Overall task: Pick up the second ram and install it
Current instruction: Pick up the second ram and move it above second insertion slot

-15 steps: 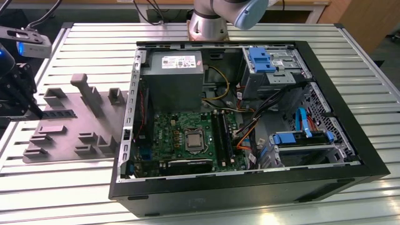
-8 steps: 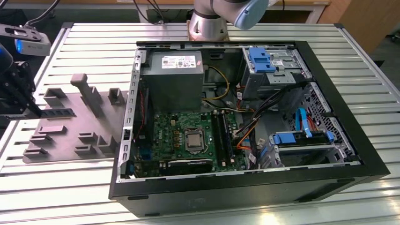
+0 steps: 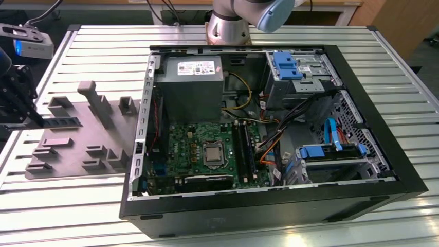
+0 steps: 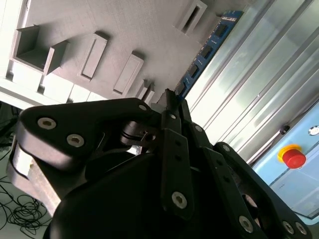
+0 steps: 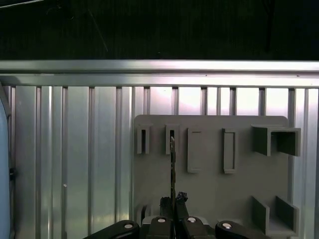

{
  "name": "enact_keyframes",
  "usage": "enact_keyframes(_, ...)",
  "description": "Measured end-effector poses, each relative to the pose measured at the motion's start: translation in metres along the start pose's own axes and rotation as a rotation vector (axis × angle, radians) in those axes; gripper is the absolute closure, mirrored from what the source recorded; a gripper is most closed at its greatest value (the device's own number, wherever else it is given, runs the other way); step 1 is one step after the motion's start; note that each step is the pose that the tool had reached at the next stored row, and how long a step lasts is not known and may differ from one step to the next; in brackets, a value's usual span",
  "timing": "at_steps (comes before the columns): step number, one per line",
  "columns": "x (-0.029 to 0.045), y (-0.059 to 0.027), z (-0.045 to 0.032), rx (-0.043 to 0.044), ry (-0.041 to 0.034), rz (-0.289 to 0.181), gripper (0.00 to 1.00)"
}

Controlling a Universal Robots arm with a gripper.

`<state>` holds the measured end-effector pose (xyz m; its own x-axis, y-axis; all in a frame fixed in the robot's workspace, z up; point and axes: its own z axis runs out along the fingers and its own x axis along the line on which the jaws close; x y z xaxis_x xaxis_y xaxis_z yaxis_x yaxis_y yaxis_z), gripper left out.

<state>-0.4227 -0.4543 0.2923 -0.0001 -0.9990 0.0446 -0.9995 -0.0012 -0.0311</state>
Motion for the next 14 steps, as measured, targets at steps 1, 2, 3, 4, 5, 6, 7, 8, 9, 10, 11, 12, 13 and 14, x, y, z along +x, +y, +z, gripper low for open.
enact_keyframes(1, 0.0000, 0.0000, -0.0006, 0.0001, 0.0000, 0.000, 0.86)
enact_keyframes(2, 0.0001, 0.0000, -0.0013, -0.0001, 0.0001, 0.000, 0.86)
enact_keyframes(3, 0.0001, -0.0001, -0.0019, 0.0000, 0.0000, 0.000, 0.86)
enact_keyframes(4, 0.0001, -0.0001, -0.0024, 0.0001, 0.0000, 0.000, 0.86)
enact_keyframes(5, 0.0001, -0.0001, -0.0031, 0.0000, 0.0000, 0.000, 0.86)
enact_keyframes(6, 0.0002, -0.0001, -0.0037, -0.0001, 0.0000, 0.000, 0.86)
enact_keyframes(7, 0.0002, -0.0002, -0.0042, 0.0000, 0.0000, 0.000, 0.86)
enact_keyframes(8, 0.0002, -0.0002, -0.0047, 0.0001, 0.0000, 0.000, 0.86)
enact_keyframes(9, 0.0002, -0.0002, -0.0052, 0.0000, 0.0000, 0.000, 0.86)
enact_keyframes(10, 0.0003, -0.0002, -0.0058, 0.0000, 0.0000, 0.000, 0.86)
enact_keyframes(11, 0.0003, -0.0002, -0.0062, 0.0001, -0.0001, 0.000, 0.86)
enact_keyframes(12, 0.0003, -0.0002, -0.0067, 0.0001, 0.0000, 0.000, 0.86)
enact_keyframes(13, 0.0003, -0.0002, -0.0072, 0.0000, 0.0000, 0.000, 0.86)
enact_keyframes(14, 0.0003, -0.0003, -0.0075, 0.0001, 0.0000, 0.000, 0.86)
